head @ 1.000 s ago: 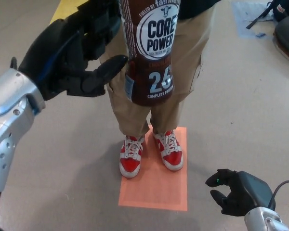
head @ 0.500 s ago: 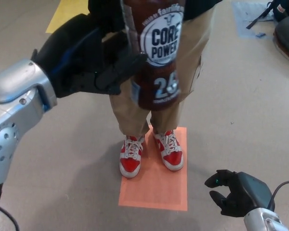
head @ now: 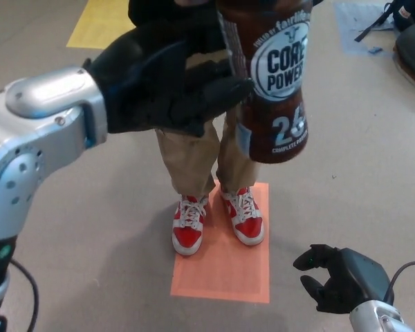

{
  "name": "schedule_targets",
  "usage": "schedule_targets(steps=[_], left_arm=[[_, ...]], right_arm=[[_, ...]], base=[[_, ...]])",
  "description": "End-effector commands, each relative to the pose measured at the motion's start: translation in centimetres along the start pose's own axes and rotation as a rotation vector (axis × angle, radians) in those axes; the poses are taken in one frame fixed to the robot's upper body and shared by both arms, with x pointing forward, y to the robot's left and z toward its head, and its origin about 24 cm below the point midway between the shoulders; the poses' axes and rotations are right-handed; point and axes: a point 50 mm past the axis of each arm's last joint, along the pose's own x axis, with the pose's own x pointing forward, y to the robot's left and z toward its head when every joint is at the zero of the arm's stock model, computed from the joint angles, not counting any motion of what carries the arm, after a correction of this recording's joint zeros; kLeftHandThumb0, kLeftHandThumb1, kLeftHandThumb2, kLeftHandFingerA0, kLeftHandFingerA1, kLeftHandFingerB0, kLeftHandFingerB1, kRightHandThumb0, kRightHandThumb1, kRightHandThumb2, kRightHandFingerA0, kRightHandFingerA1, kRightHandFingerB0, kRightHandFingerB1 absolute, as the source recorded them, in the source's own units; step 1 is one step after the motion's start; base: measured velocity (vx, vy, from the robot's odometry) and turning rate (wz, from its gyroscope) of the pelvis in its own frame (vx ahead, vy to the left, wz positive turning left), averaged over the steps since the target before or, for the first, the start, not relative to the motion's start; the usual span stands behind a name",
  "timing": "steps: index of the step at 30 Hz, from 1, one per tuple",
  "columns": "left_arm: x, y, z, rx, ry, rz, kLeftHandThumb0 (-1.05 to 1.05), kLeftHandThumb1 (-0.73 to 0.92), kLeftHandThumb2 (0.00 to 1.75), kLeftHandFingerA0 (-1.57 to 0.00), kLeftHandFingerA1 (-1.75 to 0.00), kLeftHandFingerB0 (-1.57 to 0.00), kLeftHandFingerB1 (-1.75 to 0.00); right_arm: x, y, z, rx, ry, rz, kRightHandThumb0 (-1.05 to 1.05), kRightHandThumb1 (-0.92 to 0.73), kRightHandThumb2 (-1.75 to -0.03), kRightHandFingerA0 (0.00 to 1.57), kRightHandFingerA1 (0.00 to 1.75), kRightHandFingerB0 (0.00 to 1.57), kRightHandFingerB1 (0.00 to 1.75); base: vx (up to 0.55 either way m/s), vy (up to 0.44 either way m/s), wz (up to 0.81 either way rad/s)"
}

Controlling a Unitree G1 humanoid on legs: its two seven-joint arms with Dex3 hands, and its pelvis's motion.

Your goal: The robot recieved a bottle of protein shake from a person using its left hand and then shake the protein up and down 2 two times and hand it back to the person

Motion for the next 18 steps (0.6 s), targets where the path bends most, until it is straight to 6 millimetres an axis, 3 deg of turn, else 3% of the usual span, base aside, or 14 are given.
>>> schedule_targets(steps=[1,10,11,12,17,18], left_arm=[[1.7,-0.1,-1.5,-0.119,0.278,-0.006,-0.82,0.47,0.85,0.0,-0.02,0.0,0.0],[2.0,1.4,-2.9,-0.108,0.302,0.075,-0.81,0.46,0.85,0.0,-0.03,0.0,0.0],[2.0,1.6,-2.9,-0.104,0.303,0.081,-0.85,0.54,0.58,0.0,0.0,0.0,0.0],[2.0,1.7,-3.0,-0.095,0.305,0.091,-0.81,0.45,0.81,0.0,0.0,0.0,0.0],[2.1,2.4,-3.6,-0.066,0.307,0.133,-0.8,0.44,0.8,0.0,0.0,0.0,0.0],[2.2,2.5,-3.6,-0.062,0.306,0.14,-0.79,0.43,0.79,0.0,0.0,0.0,0.0]], right_arm=[[-0.3,-0.2,-0.4,-0.008,-0.02,-0.02,-0.45,-0.75,-0.71,0.88,0.72,0.76,0.54],[0.0,-0.6,-0.3,-0.021,-0.028,-0.037,-0.47,-0.76,-0.72,0.89,0.76,0.76,0.58],[0.1,-0.7,-0.2,-0.02,-0.029,-0.039,-0.47,-0.75,-0.72,0.89,0.75,0.76,0.58],[0.1,-0.7,-0.2,-0.019,-0.029,-0.039,-0.48,-0.76,-0.72,0.89,0.75,0.76,0.58],[0.3,-0.8,-0.1,-0.025,-0.026,-0.029,-0.44,-0.74,-0.74,0.9,0.76,0.76,0.57],[0.3,-0.8,-0.1,-0.026,-0.024,-0.026,-0.48,-0.59,-1.02,0.87,0.83,0.67,0.68]], base=[[0.0,0.0,0.0],[0.0,0.0,0.0],[0.0,0.0,0.0],[0.0,0.0,0.0],[0.0,0.0,0.0],[0.0,0.0,0.0]])
